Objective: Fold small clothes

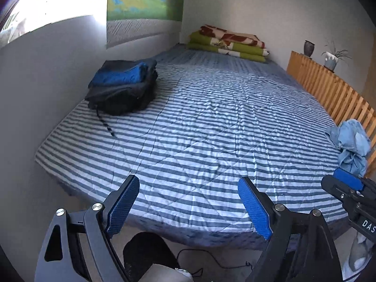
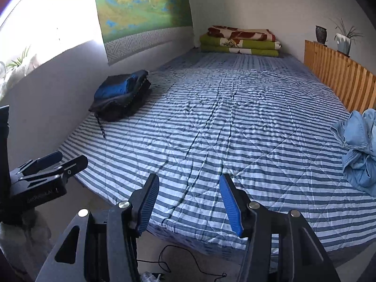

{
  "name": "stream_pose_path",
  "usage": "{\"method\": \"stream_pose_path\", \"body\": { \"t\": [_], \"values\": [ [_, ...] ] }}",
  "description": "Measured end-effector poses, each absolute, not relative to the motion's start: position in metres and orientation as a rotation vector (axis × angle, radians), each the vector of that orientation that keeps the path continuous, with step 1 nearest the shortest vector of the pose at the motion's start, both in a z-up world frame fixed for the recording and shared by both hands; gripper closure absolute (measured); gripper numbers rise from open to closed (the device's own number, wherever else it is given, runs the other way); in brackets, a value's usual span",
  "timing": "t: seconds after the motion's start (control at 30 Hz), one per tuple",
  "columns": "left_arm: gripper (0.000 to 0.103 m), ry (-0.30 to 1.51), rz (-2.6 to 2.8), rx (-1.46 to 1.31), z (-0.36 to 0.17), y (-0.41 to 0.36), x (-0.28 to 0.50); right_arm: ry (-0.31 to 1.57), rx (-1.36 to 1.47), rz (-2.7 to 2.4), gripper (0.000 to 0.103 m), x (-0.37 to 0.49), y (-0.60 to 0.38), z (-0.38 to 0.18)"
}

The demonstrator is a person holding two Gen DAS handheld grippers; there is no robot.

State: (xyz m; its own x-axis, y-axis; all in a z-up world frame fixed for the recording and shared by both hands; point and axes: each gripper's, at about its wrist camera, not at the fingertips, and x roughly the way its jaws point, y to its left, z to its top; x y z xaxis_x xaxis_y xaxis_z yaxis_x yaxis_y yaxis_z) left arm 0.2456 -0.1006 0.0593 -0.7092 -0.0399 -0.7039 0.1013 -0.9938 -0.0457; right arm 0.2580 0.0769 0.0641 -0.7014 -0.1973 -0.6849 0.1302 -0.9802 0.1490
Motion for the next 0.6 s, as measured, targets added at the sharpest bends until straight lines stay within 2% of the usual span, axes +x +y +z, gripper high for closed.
{"method": "stream_pose_path", "body": {
  "t": [0.23, 0.37, 0.6],
  "values": [
    [0.015, 0.123, -2.827, 1.166, 0.0613, -0.1065, 0.2386, -0.140, 1.141, -2.719, 0.051, 0.2506, 0.0710, 0.0584],
    [0.013, 0.133, -2.823, 1.162, 0.0636, -0.1060, 0.2367, -0.124, 1.136, -2.717, 0.045, 0.2501, 0.0692, 0.0579],
    [0.013, 0.150, -2.830, 1.155, 0.0649, -0.1030, 0.2393, -0.104, 1.151, -2.719, 0.043, 0.2503, 0.0693, 0.0583]
  ]
}}
